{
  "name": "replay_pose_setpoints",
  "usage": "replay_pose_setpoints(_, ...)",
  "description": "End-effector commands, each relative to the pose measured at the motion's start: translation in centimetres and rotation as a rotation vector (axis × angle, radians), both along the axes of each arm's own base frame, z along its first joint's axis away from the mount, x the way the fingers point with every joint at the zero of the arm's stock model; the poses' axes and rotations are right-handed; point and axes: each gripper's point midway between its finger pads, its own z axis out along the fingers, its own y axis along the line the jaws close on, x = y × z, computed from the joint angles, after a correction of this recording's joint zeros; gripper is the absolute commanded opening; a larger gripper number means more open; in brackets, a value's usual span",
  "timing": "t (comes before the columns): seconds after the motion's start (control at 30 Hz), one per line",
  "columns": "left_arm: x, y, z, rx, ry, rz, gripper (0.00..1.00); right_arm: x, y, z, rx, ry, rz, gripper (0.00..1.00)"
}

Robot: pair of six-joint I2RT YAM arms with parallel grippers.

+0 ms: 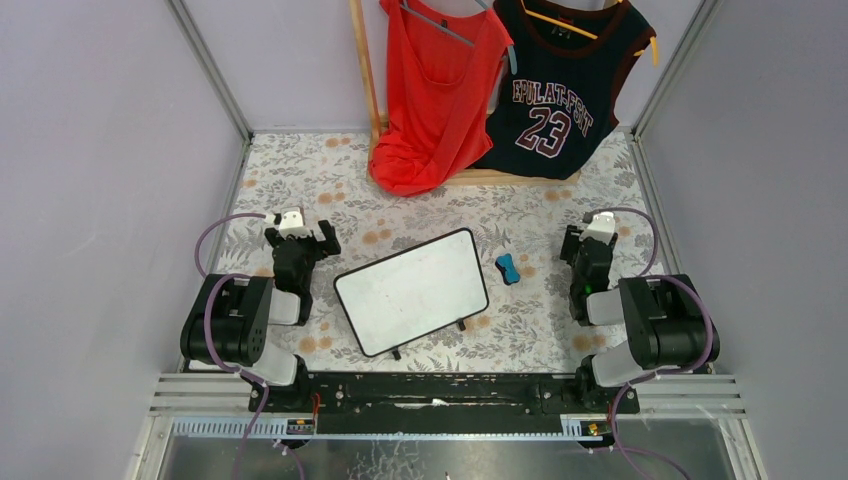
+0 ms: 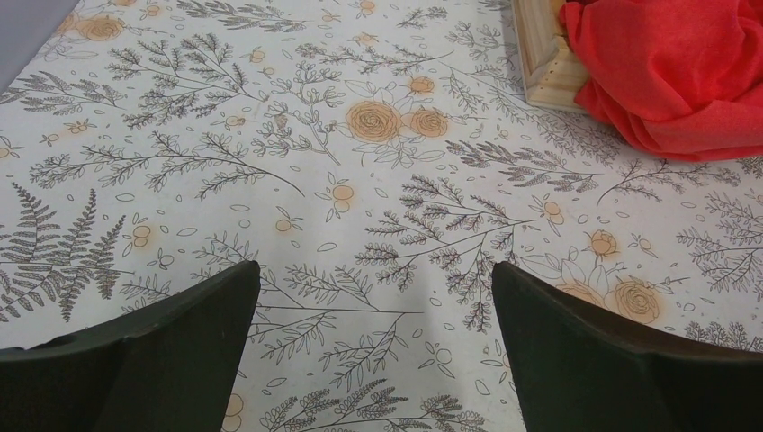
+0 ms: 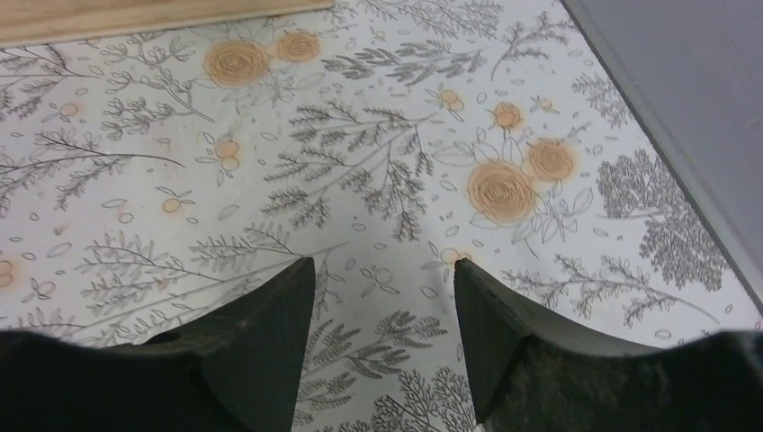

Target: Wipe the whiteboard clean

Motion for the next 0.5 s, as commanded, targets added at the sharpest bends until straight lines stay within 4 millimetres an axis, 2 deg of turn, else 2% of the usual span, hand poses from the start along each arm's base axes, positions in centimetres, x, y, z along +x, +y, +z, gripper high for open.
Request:
replay_pose_setpoints(0.0, 0.65, 0.15, 2.06, 0.016, -0.083, 0.011, 1.0, 0.58, 0.23, 2.24, 0.046, -0.15, 0.023, 0.66)
replay_pose_setpoints(0.07, 0.62, 0.17, 2.0, 0.016, -0.081, 0.012, 1.0, 0.55, 0.16, 1.81, 0.04, -0.136, 0.024, 0.66)
replay_pose_setpoints(0.1, 0.65, 0.2, 2.08, 0.016, -0.083, 0.013, 1.0, 0.64, 0.1, 2.61, 0.036, -0.179, 0.021, 0.73)
replay_pose_setpoints(0.13, 0.65, 0.22, 2.09, 0.015, -0.084, 0.014, 1.0, 0.51, -0.05, 2.63, 0.042, -0.177, 0.01, 0.95)
replay_pose_setpoints(0.17, 0.63, 0.22, 2.04, 0.016, -0.082, 0.014, 1.0, 0.46, -0.07, 2.38, 0.043, -0.158, 0.005, 1.0)
replay_pose_setpoints(0.47, 0.63, 0.19, 2.07, 0.016, -0.083, 0.013, 1.0, 0.52, -0.05, 2.42, 0.041, -0.166, 0.008, 0.99)
